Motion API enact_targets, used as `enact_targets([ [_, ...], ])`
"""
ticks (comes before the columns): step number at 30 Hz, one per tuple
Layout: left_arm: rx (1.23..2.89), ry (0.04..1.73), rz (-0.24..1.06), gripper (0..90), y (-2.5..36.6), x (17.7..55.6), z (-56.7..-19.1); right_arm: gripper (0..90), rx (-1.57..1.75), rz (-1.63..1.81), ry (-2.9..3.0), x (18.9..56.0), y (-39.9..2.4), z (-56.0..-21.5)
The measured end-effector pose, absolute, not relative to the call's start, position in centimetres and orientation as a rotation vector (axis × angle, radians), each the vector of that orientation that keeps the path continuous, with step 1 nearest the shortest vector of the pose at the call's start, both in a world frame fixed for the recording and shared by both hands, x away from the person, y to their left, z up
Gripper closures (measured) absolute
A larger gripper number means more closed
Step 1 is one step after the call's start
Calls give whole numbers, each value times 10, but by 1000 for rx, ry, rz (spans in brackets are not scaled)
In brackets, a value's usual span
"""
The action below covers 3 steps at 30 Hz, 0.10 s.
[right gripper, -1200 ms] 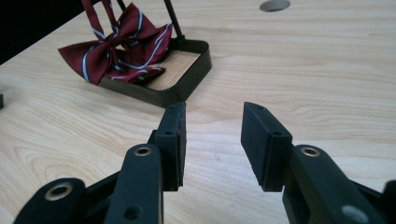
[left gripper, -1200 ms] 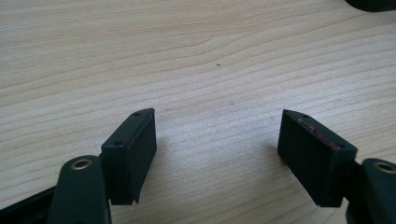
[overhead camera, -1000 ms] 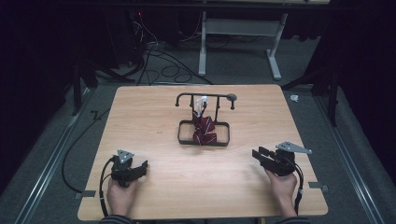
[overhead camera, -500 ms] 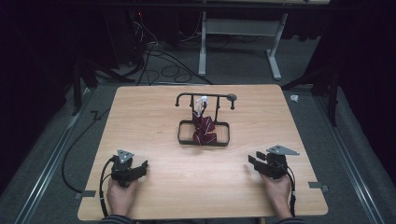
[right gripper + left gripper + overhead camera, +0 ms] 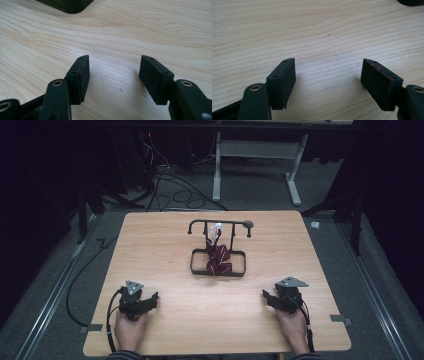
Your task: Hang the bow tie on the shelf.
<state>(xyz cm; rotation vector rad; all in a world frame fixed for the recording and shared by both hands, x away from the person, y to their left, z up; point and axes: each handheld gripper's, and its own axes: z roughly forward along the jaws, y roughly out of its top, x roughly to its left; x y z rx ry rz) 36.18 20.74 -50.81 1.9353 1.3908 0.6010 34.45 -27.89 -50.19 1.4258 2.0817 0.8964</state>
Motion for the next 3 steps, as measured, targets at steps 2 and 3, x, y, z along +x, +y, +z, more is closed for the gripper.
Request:
enact_targets([
  [2,1936,1390,601,285,207,362,-508,423,1426,895,2082,345,-279,-502],
  [3,1936,1390,601,285,207,362,-508,418,1427,895,2082,345,-279,-502],
])
